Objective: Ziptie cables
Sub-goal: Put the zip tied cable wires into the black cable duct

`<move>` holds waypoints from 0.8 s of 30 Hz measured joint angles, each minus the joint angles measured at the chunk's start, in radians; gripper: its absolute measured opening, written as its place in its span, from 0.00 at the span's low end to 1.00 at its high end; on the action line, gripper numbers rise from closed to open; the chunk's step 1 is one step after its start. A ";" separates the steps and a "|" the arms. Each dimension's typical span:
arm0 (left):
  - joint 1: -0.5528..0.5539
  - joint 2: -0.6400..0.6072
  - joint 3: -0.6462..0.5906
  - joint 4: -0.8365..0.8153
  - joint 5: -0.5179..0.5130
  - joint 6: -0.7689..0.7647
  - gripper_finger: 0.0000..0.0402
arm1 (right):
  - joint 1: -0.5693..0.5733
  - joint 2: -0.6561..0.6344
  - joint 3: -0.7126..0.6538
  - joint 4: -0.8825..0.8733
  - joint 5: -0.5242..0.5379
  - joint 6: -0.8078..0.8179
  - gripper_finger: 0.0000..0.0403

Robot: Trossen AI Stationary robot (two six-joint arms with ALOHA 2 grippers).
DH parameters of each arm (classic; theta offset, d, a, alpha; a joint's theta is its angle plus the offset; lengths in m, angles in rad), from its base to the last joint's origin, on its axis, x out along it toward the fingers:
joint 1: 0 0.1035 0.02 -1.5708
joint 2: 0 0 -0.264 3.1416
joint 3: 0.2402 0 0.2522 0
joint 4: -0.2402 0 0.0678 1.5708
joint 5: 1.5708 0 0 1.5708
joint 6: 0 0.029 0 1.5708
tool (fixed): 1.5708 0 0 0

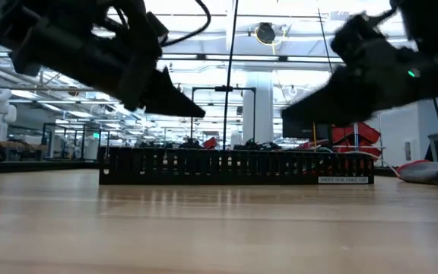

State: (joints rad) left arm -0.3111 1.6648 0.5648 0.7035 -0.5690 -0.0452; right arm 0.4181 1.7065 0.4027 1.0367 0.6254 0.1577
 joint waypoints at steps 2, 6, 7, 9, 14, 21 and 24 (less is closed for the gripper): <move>0.008 0.042 0.004 0.051 0.026 0.007 0.40 | -0.019 0.000 0.048 -0.011 0.000 -0.062 0.28; 0.012 0.143 0.012 0.209 0.057 0.055 0.40 | -0.049 0.000 0.134 -0.084 0.000 -0.150 0.26; 0.012 0.162 0.013 0.235 0.060 0.056 0.40 | -0.058 0.000 0.149 -0.108 0.000 -0.153 0.26; 0.012 0.188 0.014 0.269 0.065 0.054 0.40 | -0.072 0.000 0.168 -0.149 -0.003 -0.152 0.26; 0.017 0.215 0.015 0.275 0.065 0.047 0.40 | -0.098 0.000 0.173 -0.194 -0.004 -0.124 0.25; 0.074 0.217 0.015 0.188 0.065 -0.071 0.40 | -0.114 0.000 0.173 -0.205 -0.005 -0.095 0.25; 0.093 0.217 0.016 0.190 0.097 -0.077 0.38 | -0.123 0.000 0.173 -0.204 -0.026 -0.095 0.25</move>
State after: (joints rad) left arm -0.2179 1.8820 0.5805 0.8932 -0.4718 -0.1220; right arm 0.2950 1.7065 0.5758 0.8322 0.5993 0.0628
